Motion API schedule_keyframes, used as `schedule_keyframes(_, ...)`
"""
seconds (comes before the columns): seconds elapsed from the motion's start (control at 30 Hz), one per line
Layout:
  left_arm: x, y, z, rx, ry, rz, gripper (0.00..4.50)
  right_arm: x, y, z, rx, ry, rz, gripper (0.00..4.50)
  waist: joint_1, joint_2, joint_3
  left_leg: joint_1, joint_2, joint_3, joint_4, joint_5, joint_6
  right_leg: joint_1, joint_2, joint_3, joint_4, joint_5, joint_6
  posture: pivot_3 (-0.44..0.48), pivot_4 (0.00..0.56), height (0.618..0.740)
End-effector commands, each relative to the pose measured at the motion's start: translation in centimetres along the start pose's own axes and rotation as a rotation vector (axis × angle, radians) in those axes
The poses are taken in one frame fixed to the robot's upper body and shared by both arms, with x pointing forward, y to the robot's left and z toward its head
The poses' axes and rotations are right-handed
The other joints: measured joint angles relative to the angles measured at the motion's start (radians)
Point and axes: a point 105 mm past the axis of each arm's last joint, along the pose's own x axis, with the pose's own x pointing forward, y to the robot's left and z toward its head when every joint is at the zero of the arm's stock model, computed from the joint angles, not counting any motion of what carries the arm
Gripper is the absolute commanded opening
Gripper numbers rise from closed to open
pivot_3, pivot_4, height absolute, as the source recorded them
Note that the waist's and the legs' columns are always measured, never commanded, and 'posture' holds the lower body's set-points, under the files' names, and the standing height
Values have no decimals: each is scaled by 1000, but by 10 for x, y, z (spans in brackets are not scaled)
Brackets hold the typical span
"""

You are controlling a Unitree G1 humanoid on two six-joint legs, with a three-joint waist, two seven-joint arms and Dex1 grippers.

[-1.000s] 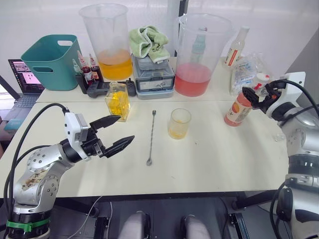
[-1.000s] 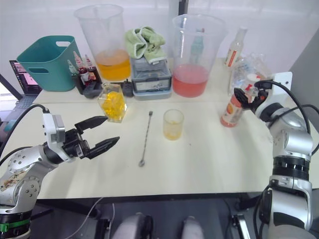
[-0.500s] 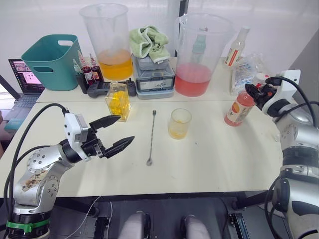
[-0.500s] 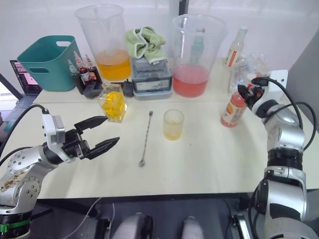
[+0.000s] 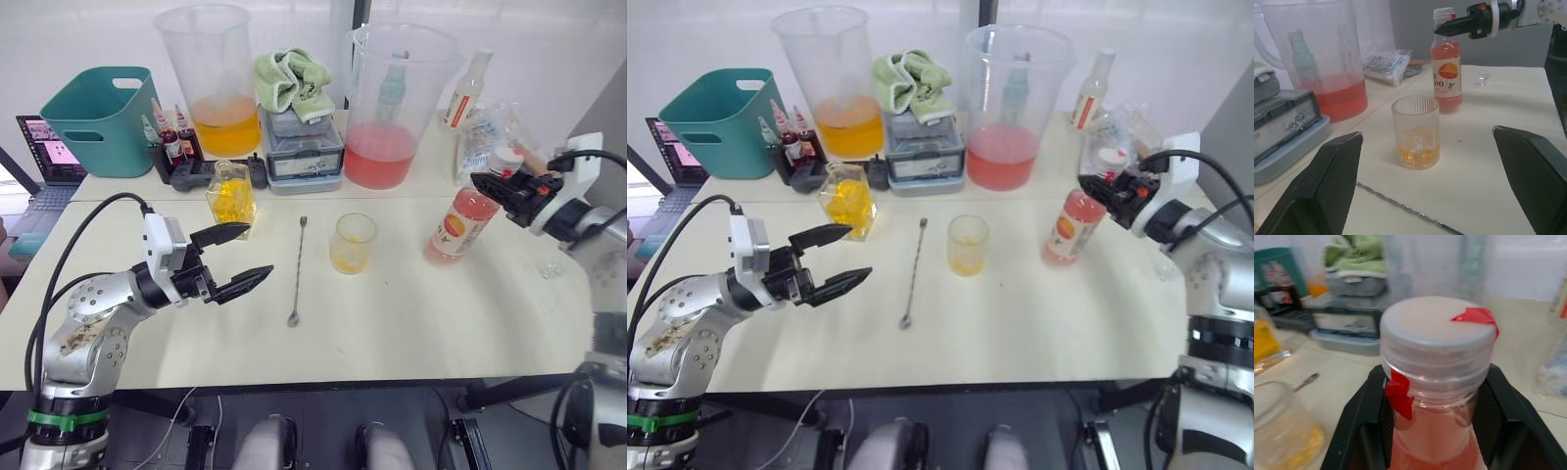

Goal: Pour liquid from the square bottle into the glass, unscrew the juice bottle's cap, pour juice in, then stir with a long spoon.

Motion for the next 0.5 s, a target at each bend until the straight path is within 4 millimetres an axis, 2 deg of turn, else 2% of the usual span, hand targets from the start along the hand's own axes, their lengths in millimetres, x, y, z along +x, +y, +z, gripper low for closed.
schedule_keyframes(0.03,3,-1,5,34,-13,-53,4500,-11,54,30,-49,-43,221,1574,0,0,0,0,0,0,0,0,0,0,0,0,0,0,0,0,150,736)
schedule_keyframes(0.17,9,1,4,31,-14,-92,4500,-16,101,25,-25,-4,390,1574,0,0,0,0,0,0,0,0,0,0,0,0,-1,0,0,0,150,736)
schedule_keyframes(0.27,14,1,4,31,-16,-111,4500,-12,134,23,1,-28,480,1574,0,0,0,0,0,0,0,0,0,0,0,0,-1,0,0,0,150,736)
schedule_keyframes(0.4,16,0,5,32,-15,-121,4500,-9,154,19,18,-38,521,1574,2,0,0,0,0,-1,0,0,0,0,0,0,-1,0,0,0,150,736)
schedule_keyframes(0.5,15,-3,5,31,-8,-125,4500,1,174,16,-4,-81,549,1574,1,-1,0,0,0,-1,0,0,0,0,-1,0,-1,0,0,0,150,736)
